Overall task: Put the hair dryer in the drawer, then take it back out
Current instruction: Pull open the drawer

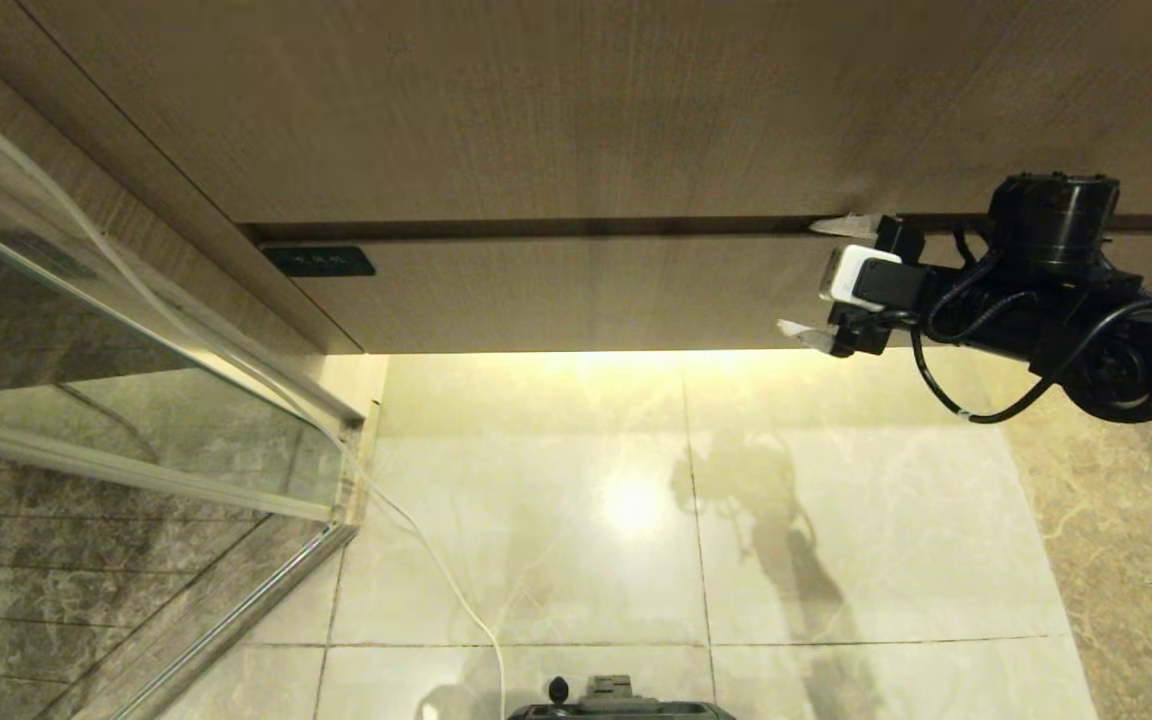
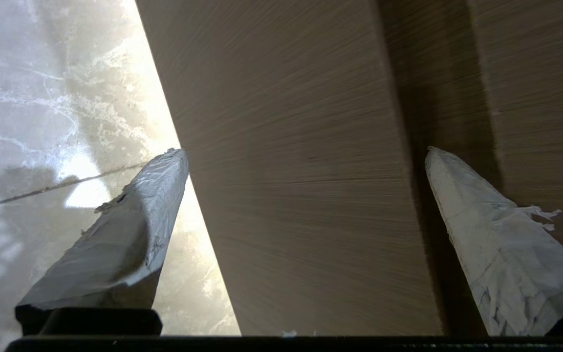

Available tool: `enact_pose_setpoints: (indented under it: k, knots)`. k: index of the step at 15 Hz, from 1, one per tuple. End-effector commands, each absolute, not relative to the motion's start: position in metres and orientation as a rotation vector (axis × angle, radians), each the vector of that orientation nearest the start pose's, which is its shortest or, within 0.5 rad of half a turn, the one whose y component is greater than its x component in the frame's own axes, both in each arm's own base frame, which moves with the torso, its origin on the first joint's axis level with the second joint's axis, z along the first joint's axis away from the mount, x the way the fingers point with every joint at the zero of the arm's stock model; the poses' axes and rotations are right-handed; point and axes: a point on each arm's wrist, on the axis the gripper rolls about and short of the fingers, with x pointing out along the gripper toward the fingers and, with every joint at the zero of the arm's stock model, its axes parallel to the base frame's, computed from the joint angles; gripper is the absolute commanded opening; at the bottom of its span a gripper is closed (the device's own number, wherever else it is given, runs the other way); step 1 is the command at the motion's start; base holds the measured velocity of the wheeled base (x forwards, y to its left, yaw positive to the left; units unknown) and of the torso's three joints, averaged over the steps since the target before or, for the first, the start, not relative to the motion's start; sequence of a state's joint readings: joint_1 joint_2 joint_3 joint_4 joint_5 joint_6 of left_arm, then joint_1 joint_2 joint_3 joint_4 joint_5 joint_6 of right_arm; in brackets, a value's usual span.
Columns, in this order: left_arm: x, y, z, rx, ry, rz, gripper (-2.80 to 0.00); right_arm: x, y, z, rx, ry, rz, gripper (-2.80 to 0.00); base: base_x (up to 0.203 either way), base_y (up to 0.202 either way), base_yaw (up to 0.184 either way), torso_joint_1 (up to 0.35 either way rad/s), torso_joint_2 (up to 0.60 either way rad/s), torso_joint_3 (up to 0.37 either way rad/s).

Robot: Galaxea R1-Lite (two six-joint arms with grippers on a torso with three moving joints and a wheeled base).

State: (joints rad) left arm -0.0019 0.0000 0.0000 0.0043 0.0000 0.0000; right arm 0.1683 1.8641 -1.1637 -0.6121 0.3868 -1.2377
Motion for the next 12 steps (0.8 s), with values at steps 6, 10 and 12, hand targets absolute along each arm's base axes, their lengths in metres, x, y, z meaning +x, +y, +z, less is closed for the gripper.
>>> enact_pose_setpoints:
  k: [6,10,12]
  knots:
    - [-0.023,0.000,0.075,0.000,0.005,-0.003,-2.80,0.371,0.070,0.198,-1.183,-0.091,0.647,0.00,0.000,0.000,0.000,0.000,0.00,0.000]
    - [-0.023,0.000,0.075,0.000,0.006,-0.002,-2.80,0.369,0.069,0.209,-1.177,-0.116,0.630,0.00,0.000,0.000,0.000,0.000,0.00,0.000]
    - [-0.023,0.000,0.075,0.000,0.006,-0.002,-2.80,0.359,0.065,0.222,-1.179,-0.137,0.607,0.00,0.000,0.000,0.000,0.000,0.00,0.000]
